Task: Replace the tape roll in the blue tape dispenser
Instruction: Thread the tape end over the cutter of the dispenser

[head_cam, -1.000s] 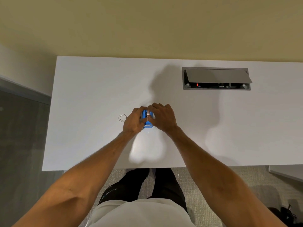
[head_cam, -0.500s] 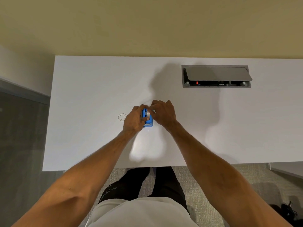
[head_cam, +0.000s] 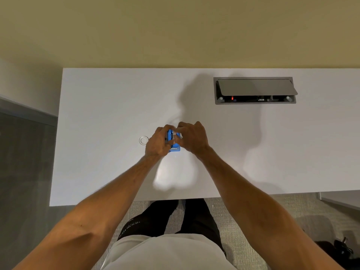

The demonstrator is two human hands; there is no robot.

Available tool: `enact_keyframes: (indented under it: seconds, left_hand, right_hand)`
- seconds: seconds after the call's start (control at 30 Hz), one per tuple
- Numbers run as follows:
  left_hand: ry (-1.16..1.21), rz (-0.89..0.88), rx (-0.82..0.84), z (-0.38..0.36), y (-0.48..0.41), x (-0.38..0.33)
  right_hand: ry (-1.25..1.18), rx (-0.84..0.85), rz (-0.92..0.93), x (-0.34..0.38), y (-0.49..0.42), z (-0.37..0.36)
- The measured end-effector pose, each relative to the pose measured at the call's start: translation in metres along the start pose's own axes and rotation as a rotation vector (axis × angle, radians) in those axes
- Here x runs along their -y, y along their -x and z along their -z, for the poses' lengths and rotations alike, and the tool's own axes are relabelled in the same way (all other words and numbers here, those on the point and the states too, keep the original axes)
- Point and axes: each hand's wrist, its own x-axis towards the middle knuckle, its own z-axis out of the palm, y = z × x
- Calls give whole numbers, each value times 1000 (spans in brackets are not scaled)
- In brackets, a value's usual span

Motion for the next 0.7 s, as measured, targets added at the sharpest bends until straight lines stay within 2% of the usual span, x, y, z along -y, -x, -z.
enact_keyframes:
  seconds: [0.27,0.53,0.7]
  left_hand:
    - [27,8,-6,-3,-1,3]
    - [123,-9,-6,-4,-2,5]
    - [82,-14,2,-3,-5,8]
  right_hand:
    - [-56,4,-25,-4,-5,0]
    - [-18,-2,6,-1,1,-3]
    - [17,23,31,-4,0,-4]
